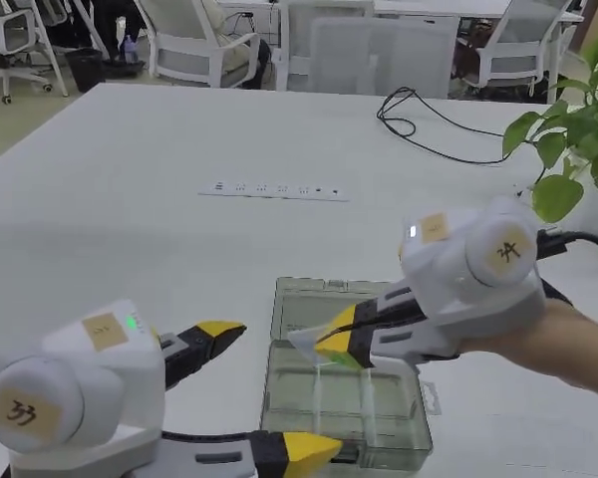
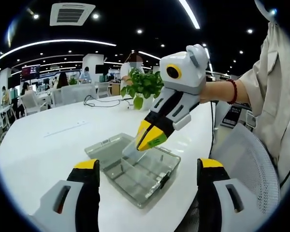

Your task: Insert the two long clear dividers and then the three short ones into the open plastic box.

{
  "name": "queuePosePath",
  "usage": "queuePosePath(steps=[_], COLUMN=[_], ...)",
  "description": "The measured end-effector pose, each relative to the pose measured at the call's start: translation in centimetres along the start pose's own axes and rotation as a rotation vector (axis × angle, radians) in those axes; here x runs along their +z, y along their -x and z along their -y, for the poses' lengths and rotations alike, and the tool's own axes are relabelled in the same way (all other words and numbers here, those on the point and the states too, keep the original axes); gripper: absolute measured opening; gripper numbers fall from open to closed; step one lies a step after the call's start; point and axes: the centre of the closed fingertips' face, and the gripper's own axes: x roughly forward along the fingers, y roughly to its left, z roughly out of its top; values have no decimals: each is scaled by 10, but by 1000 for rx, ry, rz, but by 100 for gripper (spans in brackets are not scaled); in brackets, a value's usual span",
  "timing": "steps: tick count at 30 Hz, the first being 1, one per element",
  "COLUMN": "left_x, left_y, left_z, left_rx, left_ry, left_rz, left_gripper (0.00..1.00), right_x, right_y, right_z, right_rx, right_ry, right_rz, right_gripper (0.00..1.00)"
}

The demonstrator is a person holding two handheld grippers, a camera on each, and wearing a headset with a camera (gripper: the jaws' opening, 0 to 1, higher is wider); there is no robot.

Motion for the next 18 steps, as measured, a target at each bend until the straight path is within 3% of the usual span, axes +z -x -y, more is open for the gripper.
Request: queuePosePath(steps=[18], left_x=[-2], left_y=[-1], left_z=[-4], left_rx=[22], left_ry=[12], left_rz=[6], left_gripper=[96], right_x=[-19], right_y=[-13], right_z=[-1], right_rx=[18], right_ry=[-25], right_rz=[-28], right_gripper=[2])
